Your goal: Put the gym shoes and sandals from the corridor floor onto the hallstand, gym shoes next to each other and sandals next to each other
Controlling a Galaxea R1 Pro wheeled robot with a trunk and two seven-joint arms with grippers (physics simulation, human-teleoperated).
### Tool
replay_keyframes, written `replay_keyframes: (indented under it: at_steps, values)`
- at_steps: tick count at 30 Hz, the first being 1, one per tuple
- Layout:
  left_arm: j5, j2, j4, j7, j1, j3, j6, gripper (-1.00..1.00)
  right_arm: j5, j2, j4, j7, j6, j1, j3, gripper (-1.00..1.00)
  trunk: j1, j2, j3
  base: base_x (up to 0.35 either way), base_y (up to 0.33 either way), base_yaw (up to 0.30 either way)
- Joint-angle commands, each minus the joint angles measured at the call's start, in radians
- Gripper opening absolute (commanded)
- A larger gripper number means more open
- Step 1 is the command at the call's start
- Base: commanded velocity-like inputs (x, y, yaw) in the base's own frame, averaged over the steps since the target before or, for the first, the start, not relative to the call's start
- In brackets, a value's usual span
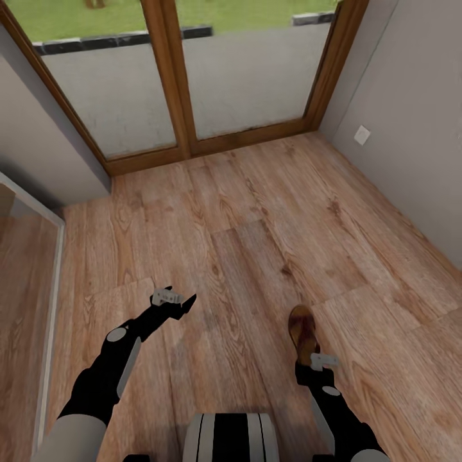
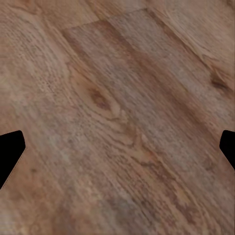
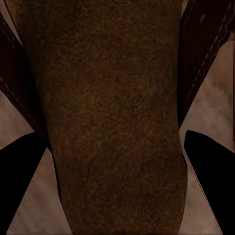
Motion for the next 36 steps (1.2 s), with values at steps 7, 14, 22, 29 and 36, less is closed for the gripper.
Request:
replay_keyframes:
  at_steps: [7,14,22,29,36]
  values:
    - [-0.006,0.001,-0.001,-0.007,0.013,0.007,0.009,1.00,0.008,0.001,-0.001,0.000,-0.024,0.001,-0.002,-1.00,-0.003,0.001,0.027,0.000,0.000,0.000]
    - [-0.007,0.002,0.000,-0.007,0.027,0.015,0.011,1.00,0.008,0.002,0.000,0.000,-0.030,0.002,-0.001,-1.00,-0.006,0.003,0.054,0.000,0.000,0.000]
    - [-0.009,0.005,0.004,-0.008,0.067,0.063,0.011,1.00,0.007,0.009,0.001,-0.001,-0.032,0.002,0.000,-1.00,-0.010,0.005,0.085,0.000,0.000,0.000]
    - [-0.011,0.006,0.015,-0.005,0.171,0.129,-0.002,1.00,0.009,0.006,-0.016,0.000,-0.031,0.002,0.000,-1.00,-0.013,0.007,0.117,0.000,0.000,-0.064]
    - [-0.014,0.008,0.016,-0.006,0.240,0.188,-0.006,1.00,0.021,0.000,-0.055,0.002,-0.028,0.003,0.000,-1.00,-0.016,0.008,0.155,0.000,0.000,-0.128]
